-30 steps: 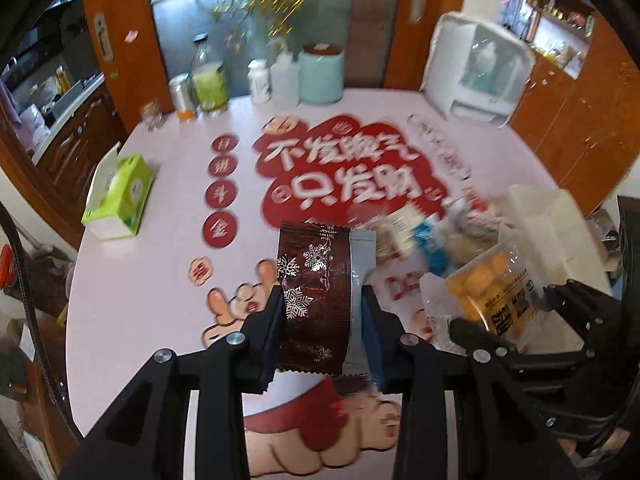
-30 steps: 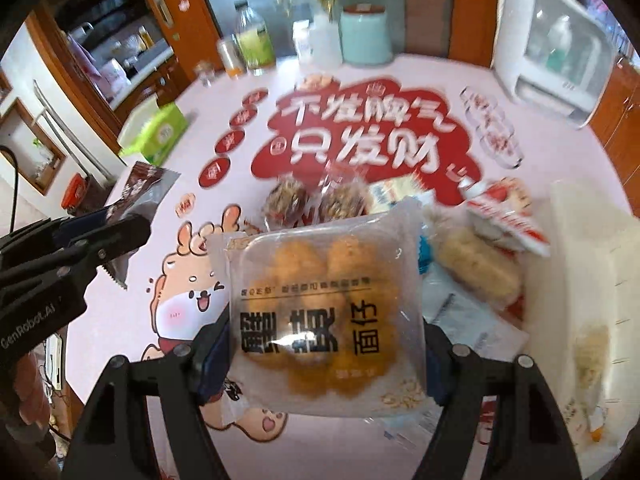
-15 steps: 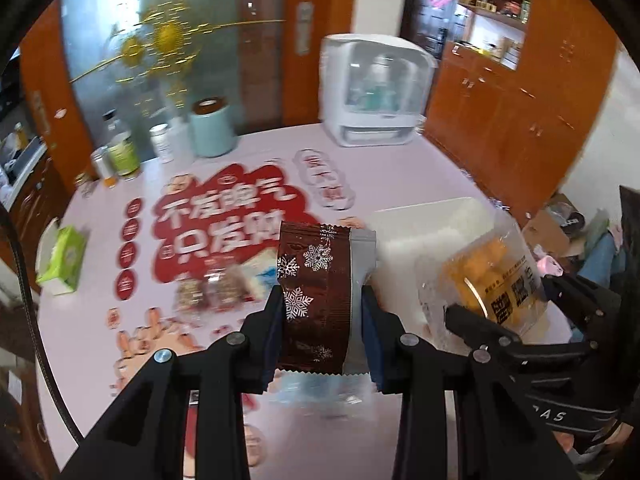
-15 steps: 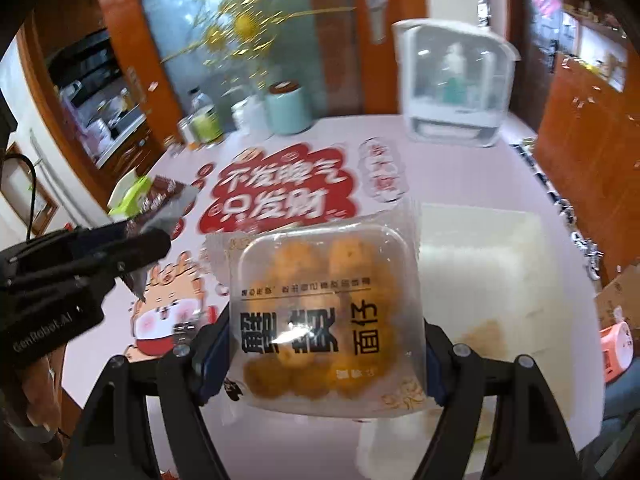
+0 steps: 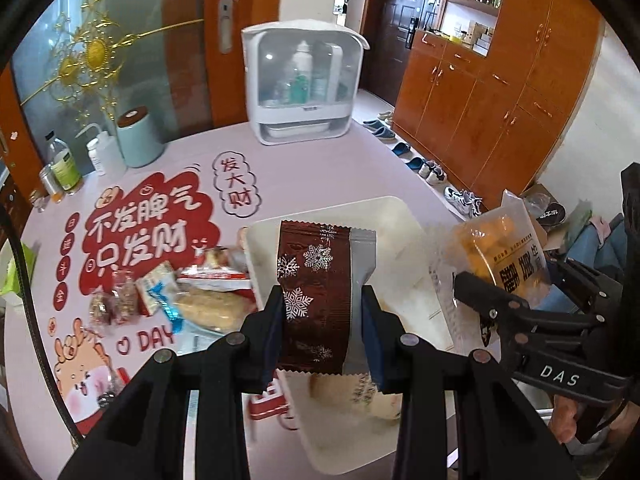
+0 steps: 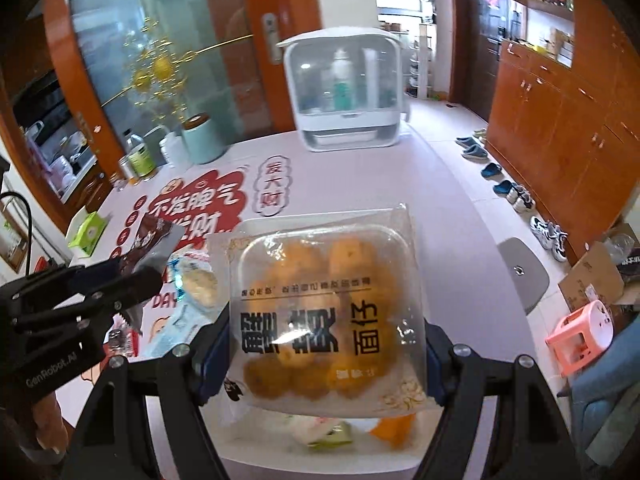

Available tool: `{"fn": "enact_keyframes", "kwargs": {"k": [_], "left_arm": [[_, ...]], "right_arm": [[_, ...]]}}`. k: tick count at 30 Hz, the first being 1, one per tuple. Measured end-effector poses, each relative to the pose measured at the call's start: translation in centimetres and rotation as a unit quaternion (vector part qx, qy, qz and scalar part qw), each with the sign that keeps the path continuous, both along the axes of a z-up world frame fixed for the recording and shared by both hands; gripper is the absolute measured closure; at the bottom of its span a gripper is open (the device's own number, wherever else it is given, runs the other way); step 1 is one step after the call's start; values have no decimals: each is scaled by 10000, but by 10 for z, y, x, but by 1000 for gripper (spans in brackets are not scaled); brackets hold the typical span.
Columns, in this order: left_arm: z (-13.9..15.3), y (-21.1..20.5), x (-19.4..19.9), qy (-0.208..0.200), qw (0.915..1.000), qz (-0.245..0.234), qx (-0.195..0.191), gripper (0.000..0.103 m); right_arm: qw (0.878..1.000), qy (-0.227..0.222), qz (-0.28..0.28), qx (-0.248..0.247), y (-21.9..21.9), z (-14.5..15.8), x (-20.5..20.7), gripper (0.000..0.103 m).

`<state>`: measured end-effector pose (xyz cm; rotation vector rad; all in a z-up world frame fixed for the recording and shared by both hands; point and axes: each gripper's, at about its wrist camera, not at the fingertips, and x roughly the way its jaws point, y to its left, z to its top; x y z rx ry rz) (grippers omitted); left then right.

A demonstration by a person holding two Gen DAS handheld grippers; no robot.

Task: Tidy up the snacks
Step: 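Carry both packs over the white tray and open the tools to release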

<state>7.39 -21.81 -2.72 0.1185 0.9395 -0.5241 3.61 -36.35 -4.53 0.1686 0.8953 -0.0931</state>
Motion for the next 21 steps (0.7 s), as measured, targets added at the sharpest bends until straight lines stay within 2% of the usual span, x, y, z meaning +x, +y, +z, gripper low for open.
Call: {"fn": "enact_keyframes", "kwargs": {"k": [9,21], "left_arm": [[-2,-30,7,13,9999,113,129,68],[-3,-26,25,27,9989,431,174,68]], "right_arm": [[9999,-74,110,25,-34,-1,10,25],[9992,30,295,-265,-32,-12,47,25]]}}
